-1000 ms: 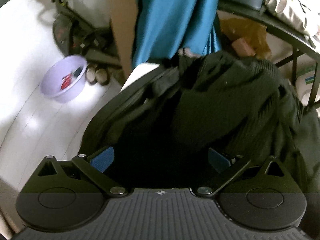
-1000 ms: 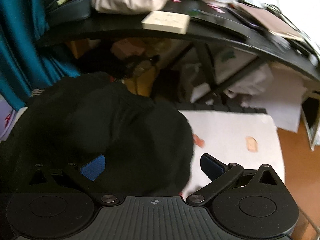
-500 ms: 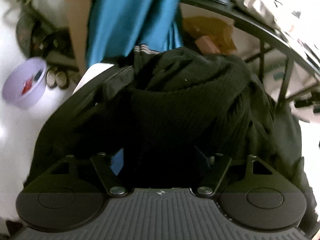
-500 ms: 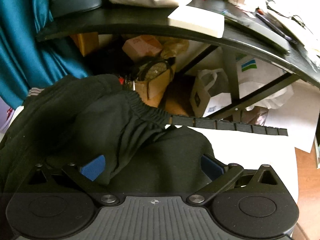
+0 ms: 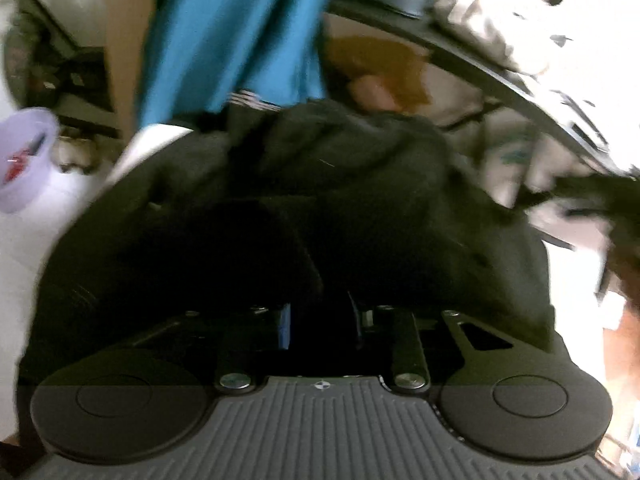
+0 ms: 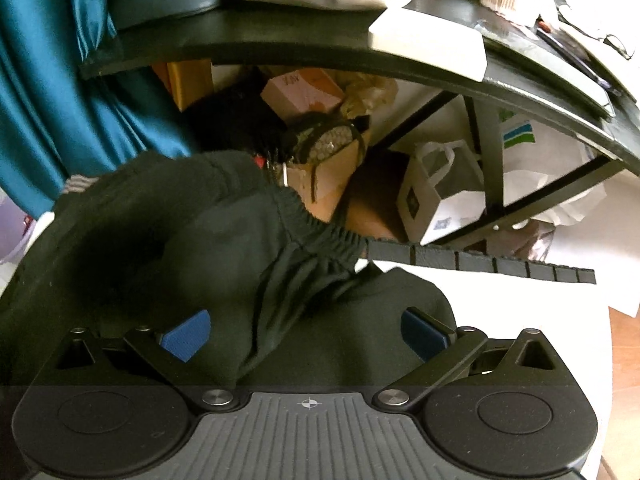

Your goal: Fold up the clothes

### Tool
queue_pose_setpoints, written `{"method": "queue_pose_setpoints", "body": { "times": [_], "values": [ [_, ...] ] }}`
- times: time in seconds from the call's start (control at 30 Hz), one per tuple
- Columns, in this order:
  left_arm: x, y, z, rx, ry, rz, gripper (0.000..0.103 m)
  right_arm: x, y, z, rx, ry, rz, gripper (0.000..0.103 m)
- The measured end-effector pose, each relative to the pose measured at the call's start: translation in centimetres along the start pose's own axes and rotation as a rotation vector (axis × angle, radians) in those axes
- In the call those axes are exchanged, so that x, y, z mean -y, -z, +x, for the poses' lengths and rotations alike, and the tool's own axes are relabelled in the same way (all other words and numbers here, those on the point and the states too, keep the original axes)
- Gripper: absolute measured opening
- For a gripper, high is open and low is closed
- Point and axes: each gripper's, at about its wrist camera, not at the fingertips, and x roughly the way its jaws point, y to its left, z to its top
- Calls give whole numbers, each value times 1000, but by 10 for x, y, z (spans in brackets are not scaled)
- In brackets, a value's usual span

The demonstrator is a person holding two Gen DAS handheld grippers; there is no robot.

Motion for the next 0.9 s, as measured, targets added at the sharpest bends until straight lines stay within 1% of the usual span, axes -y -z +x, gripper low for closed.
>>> {"method": "queue_pose_setpoints", "body": {
  "times": [0.03,0.07,0.1,0.13,0.17,0.2,0.27,0.33,0.37,0.4,0.47,0.5,0.6,0.63,0.7,0.73,0.8,0.87,0.9],
  "values": [
    [1,0,2,-9,2,13,31,0,-3,1,5,-5,0,102],
    [2,1,4,-19,4,26,38,-1,-7,3,10,-7,-2,102],
    [2,0,7,-23,10,29,52,-2,-10,6,12,-8,-4,102],
    [0,-4,12,-18,21,15,60,-4,-14,9,13,-8,-6,102],
    [-2,-8,17,-12,27,-1,75,-6,-18,12,14,-10,-7,102],
    [-4,-13,23,-7,32,-17,78,-7,-22,14,18,-17,-6,102],
    [-7,-21,34,1,42,-47,78,-10,-29,19,24,-30,-5,102],
    [-10,-24,43,-7,43,-65,78,-13,-38,26,22,-50,3,102],
    [-11,-25,47,-11,43,-75,71,-14,-43,30,17,-64,12,102],
    [-11,-26,48,-11,44,-77,44,-15,-48,35,9,-82,24,102],
    [-2,-22,40,2,49,-58,32,-18,-59,47,-13,-121,62,102],
    [2,-21,36,9,51,-49,28,-20,-65,53,-22,-142,82,102],
    [20,-13,10,57,60,4,24,-31,-78,63,-32,-206,129,102],
    [24,-10,0,74,81,1,23,-38,-81,66,-37,-238,127,102],
    [33,-6,-20,101,125,-8,16,-51,-85,71,-50,-294,123,102],
    [38,-4,-27,112,141,-7,13,-58,-84,76,-72,-295,113,102],
    [47,-1,-41,131,169,-4,12,-71,-82,86,-115,-297,94,102],
    [54,1,-47,141,160,4,11,-83,-80,95,-152,-299,82,102],
    [56,2,-49,145,155,2,11,-83,-80,96,-147,-302,101,102]
  ]
}}
